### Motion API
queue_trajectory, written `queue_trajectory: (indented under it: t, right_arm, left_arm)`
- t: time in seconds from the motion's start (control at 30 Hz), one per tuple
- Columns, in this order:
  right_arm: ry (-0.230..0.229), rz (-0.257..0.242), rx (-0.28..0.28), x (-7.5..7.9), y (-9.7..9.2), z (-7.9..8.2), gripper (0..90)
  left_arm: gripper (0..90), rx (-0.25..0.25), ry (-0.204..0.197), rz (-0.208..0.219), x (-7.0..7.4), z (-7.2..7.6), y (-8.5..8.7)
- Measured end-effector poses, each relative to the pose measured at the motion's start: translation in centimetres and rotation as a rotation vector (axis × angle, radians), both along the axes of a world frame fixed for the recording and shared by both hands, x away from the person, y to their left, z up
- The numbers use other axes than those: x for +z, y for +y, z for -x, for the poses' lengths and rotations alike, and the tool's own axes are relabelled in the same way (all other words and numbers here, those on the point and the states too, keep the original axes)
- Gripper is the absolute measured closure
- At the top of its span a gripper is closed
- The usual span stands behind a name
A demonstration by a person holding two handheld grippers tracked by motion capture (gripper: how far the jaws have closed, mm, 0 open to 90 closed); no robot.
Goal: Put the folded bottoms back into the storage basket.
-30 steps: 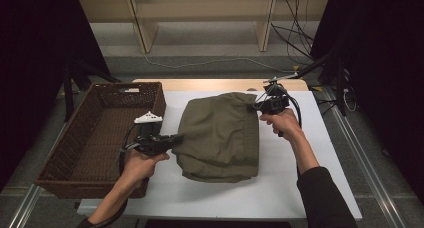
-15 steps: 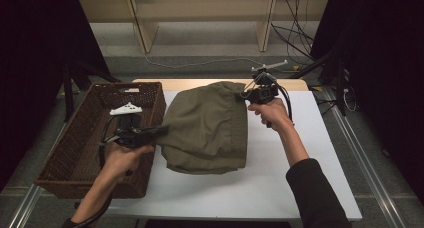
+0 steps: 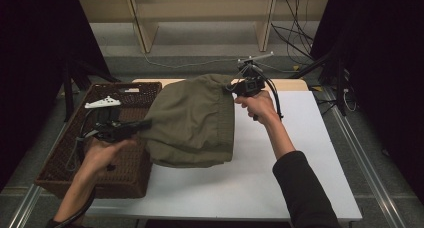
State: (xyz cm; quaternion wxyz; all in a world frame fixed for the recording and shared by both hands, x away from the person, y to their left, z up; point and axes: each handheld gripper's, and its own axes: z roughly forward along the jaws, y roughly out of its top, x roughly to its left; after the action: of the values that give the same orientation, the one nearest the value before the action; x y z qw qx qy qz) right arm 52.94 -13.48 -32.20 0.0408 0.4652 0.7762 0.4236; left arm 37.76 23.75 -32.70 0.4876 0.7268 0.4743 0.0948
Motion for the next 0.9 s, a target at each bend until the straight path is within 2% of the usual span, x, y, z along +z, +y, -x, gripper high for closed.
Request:
queue_trajectory:
  t: [0.37, 0.4, 0.5, 0.6, 0.67, 0.7, 0.73, 0.9]
  right_arm:
    - [-0.016, 0.005, 0.017, 1.6, 2.4, -0.6, 79.6]
    - [-0.020, 0.004, 0.020, 1.8, 3.1, -0.7, 79.6]
    - [-0.022, 0.002, 0.023, 2.0, 3.7, -0.8, 79.6]
    - [-0.022, 0.002, 0.032, 2.3, 5.2, -1.0, 79.6]
    - [-0.024, -0.003, 0.039, 2.5, 5.9, -1.1, 79.6]
    - [-0.024, -0.003, 0.039, 2.5, 5.9, -1.1, 79.6]
    - [-0.027, -0.005, 0.043, 2.8, 6.7, -1.2, 79.6]
    - [-0.033, -0.001, 0.056, 3.3, 8.2, -1.3, 79.6]
  left_arm:
    - [88.6, 0.032, -0.013, 0.036, 0.8, -0.1, 2.5]
    - [88.6, 0.043, -0.013, 0.055, 0.9, -0.2, 3.2]
    - [88.6, 0.046, -0.013, 0.059, 1.2, -0.2, 4.0]
    - [88.6, 0.058, -0.022, 0.066, 1.6, 0.0, 5.0]
    - [88.6, 0.072, -0.029, 0.081, 2.2, 0.2, 6.2]
    - [88.6, 0.072, -0.029, 0.081, 2.2, 0.2, 6.2]
    - [88.6, 0.077, -0.030, 0.088, 2.4, 0.4, 7.1]
    - [88.6, 0.100, -0.028, 0.102, 2.5, 0.5, 8.6]
